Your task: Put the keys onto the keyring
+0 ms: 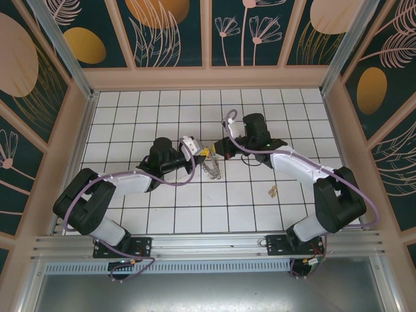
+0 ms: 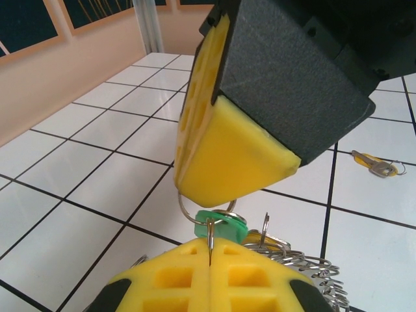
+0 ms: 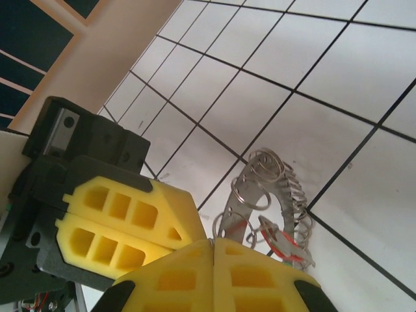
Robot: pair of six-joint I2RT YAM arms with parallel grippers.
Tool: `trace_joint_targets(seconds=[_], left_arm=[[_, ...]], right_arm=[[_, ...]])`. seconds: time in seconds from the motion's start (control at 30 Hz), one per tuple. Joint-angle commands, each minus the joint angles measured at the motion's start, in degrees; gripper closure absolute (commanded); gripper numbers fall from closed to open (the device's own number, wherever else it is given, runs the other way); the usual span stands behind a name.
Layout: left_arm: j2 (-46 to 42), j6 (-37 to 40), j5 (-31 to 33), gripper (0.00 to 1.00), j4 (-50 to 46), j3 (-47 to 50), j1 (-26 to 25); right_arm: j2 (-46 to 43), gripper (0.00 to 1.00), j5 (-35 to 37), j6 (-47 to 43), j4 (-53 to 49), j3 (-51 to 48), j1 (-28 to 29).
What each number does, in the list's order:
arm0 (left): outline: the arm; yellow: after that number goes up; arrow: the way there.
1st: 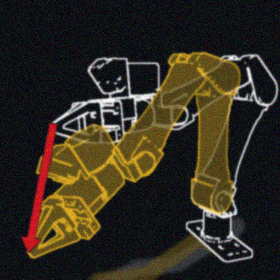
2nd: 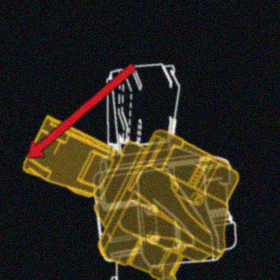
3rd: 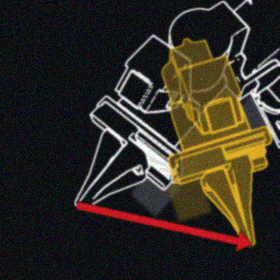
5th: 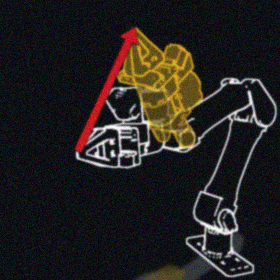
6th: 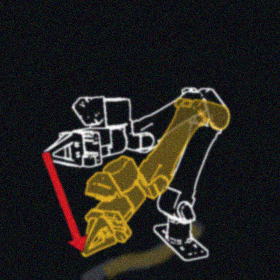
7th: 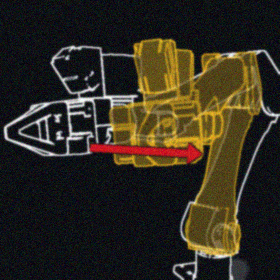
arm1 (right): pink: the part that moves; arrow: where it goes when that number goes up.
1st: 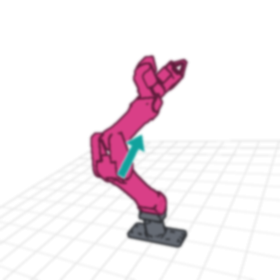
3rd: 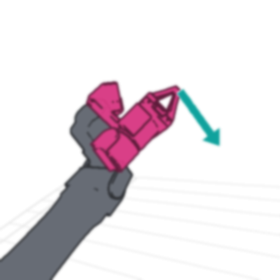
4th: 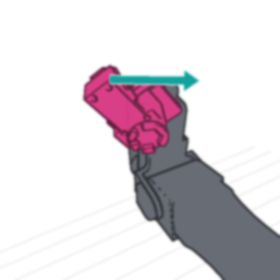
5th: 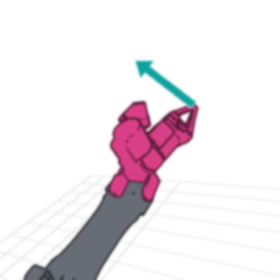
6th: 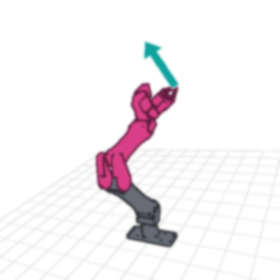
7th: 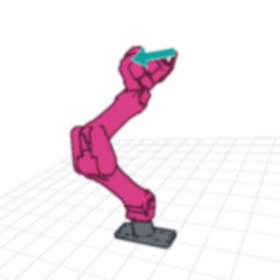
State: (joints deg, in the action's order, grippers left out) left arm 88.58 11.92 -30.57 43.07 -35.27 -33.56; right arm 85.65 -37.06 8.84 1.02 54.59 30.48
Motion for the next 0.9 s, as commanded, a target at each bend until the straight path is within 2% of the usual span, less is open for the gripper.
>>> trace_joint_targets(seconds=[0.0, 0.4, 0.43, 0.67, 0.77, 0.87], left_arm=[[-0.1, 0.9, -0.5, 1.00, -0.2, -1.6, 0.1], [0.0, 0.9, -0.1, 1.00, -0.7, -2.6, 0.1], [0.0, 0.9, 0.0, 0.93, -0.6, -2.7, 0.1], [-1.2, 0.2, -0.1, 0.77, 0.2, -1.9, 0.2], [-2.1, -0.3, 0.2, 0.72, 1.3, -0.6, 0.1], [-3.2, -0.9, 0.7, 0.70, 2.1, 0.6, 0.1]], right_arm=[[-1.1, 1.00, 1.9, -2.0, -2.0, 2.9, 0.5], [-1.2, 1.00, 8.6, -3.6, -5.2, 4.1, 2.0], [-1.3, 1.00, 8.8, -3.6, -5.2, 4.0, 2.1], [-2.0, 1.00, 9.6, -3.1, -4.3, 3.3, 1.9], [-2.0, 1.00, 9.9, -2.9, -4.1, 3.1, 1.8], [-2.1, 1.00, 10.3, -2.6, -3.6, 2.7, 1.7]])
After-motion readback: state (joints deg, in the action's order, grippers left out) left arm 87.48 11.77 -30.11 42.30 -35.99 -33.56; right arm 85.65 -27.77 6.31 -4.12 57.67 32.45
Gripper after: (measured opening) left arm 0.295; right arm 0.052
